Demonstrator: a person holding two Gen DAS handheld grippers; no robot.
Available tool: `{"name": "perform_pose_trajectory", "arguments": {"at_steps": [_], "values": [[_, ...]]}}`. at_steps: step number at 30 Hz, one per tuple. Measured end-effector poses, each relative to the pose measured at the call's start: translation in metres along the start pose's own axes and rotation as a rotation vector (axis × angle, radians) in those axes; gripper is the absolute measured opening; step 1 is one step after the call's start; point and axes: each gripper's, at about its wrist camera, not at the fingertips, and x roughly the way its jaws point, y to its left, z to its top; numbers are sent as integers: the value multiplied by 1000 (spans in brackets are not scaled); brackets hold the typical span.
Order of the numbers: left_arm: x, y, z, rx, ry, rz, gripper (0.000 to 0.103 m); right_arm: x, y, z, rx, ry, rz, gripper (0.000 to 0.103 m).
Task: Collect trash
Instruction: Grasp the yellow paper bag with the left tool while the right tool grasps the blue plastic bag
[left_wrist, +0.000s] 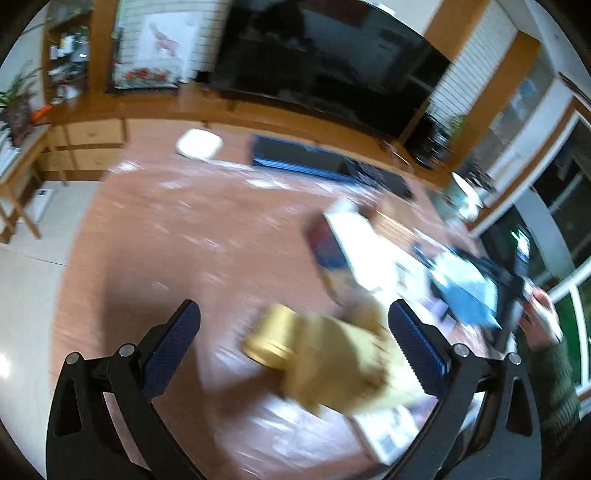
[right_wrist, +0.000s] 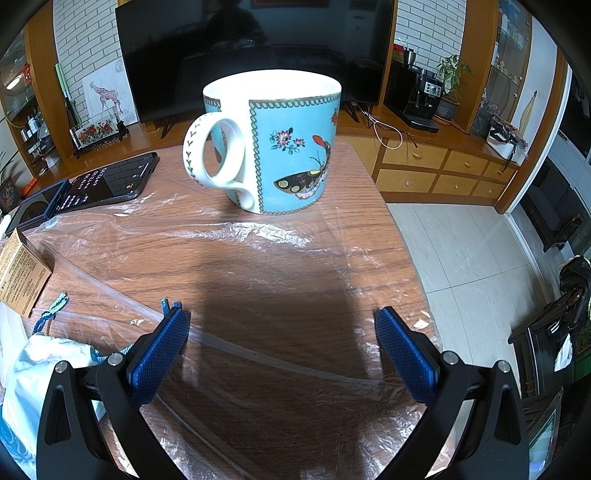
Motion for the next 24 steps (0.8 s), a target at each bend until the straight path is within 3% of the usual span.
{"name": "perform_pose_trajectory", "arguments": {"at_steps": [6, 17, 20, 24], "values": [[12, -35, -19, 27, 56, -52, 101, 0, 1, 0, -1, 0, -1, 99], [39, -42, -20, 36, 109, -29, 101, -1, 1, -1, 5, 9, -4, 99], [42, -40, -23, 31, 122, -28, 101, -14, 4, -2, 24, 61, 49, 99], [46, -38, -25, 21, 132, -39, 101, -58, 20, -10, 11, -7, 129, 99]]}}
